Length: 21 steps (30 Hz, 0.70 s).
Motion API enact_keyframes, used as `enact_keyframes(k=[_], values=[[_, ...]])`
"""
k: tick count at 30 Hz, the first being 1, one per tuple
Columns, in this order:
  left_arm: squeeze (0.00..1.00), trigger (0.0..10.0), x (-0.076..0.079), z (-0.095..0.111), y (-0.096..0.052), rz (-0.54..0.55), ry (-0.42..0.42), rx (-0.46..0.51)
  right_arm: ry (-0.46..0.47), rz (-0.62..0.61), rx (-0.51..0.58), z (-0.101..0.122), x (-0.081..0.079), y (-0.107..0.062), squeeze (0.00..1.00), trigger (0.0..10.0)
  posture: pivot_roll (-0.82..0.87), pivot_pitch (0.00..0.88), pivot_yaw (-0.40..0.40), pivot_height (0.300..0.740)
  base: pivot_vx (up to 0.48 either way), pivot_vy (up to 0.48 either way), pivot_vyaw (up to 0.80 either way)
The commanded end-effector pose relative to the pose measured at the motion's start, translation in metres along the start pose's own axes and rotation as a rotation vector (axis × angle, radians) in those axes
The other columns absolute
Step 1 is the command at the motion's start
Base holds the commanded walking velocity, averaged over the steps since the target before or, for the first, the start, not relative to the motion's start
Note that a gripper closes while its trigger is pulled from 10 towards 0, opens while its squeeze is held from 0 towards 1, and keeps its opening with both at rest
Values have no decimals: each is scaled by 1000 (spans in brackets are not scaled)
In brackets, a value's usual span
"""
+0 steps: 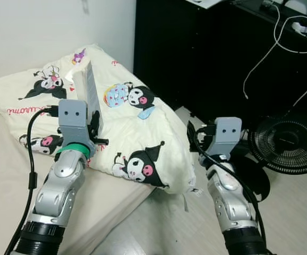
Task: Clean up the room
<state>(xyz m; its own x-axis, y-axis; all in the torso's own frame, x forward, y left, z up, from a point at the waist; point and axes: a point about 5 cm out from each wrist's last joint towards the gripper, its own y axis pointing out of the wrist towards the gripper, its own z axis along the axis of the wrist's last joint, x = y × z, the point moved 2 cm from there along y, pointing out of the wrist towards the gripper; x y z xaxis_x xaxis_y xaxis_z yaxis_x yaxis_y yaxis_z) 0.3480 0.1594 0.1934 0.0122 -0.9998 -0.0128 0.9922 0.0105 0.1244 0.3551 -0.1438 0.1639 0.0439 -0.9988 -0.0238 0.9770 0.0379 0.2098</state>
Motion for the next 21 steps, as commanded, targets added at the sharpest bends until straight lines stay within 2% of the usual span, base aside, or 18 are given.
enact_keyframes(k=[1,21], values=[[0,10000,1,-3,-2,-4,2,-9,-2,-19,-15,-6,5,-3,0,10000,-2,65,-1,740,-401,0,0],[0,10000,4,-6,-1,-14,2,-18,-6,-18,-18,-8,4,-5,0,10000,-8,64,6,740,-406,0,0]])
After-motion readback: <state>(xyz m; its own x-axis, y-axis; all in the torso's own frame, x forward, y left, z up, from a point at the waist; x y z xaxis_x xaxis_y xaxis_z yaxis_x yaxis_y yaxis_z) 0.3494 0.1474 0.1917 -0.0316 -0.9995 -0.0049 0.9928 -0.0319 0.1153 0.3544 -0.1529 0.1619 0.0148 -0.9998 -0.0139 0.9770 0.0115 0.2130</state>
